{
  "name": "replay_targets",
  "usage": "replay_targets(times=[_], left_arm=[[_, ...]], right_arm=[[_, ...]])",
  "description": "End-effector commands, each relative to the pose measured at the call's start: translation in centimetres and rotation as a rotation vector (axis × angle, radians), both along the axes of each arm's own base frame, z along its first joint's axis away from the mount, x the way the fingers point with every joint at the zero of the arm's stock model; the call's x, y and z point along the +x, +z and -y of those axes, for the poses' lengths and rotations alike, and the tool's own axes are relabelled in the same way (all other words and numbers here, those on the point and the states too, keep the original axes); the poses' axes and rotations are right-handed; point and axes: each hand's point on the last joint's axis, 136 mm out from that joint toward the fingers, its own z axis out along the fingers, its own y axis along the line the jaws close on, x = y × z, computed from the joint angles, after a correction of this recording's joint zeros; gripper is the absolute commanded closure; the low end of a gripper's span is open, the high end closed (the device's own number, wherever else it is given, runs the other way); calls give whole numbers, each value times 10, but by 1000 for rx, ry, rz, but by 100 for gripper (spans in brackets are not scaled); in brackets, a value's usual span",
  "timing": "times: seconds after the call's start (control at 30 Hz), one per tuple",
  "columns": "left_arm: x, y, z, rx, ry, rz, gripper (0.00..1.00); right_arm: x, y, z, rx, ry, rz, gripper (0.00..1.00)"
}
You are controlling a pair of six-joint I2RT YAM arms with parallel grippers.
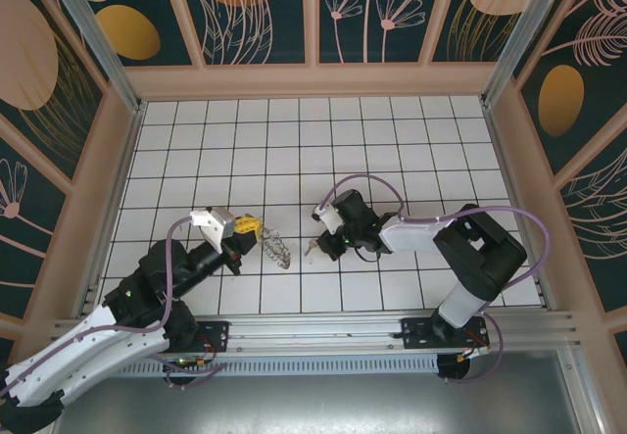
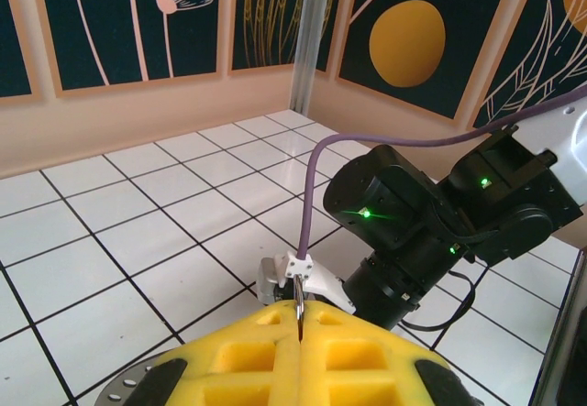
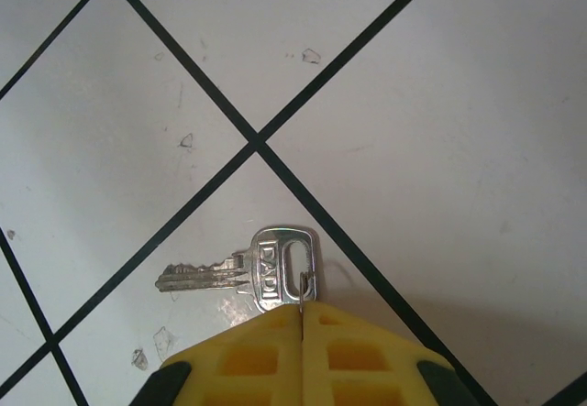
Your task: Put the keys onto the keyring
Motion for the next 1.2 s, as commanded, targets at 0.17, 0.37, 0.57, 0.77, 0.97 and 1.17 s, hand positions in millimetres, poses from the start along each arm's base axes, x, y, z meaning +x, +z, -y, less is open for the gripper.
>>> replay_targets(times=[0.17, 0.37, 0.57, 0.77, 0.97, 1.17], left_arm=[[1, 9, -4, -32, 19, 20, 100], [1, 11, -3, -35, 13, 23, 100], [1, 16, 1, -30, 1, 29, 100], [-2, 20, 12, 6, -52, 38, 100], [-12, 20, 35, 45, -187, 57, 100], [-23, 20, 54, 56, -305, 88, 100]], right_arm=[[1, 20, -3, 19, 21, 54, 100], [-11, 75, -9, 131, 95, 170, 100], [-24, 114, -8, 214, 152, 216, 100], [-47, 177, -8, 333, 233, 248, 100], [-73, 240, -8, 481, 309, 217, 100], [-76, 252, -10, 522, 305, 191, 100]])
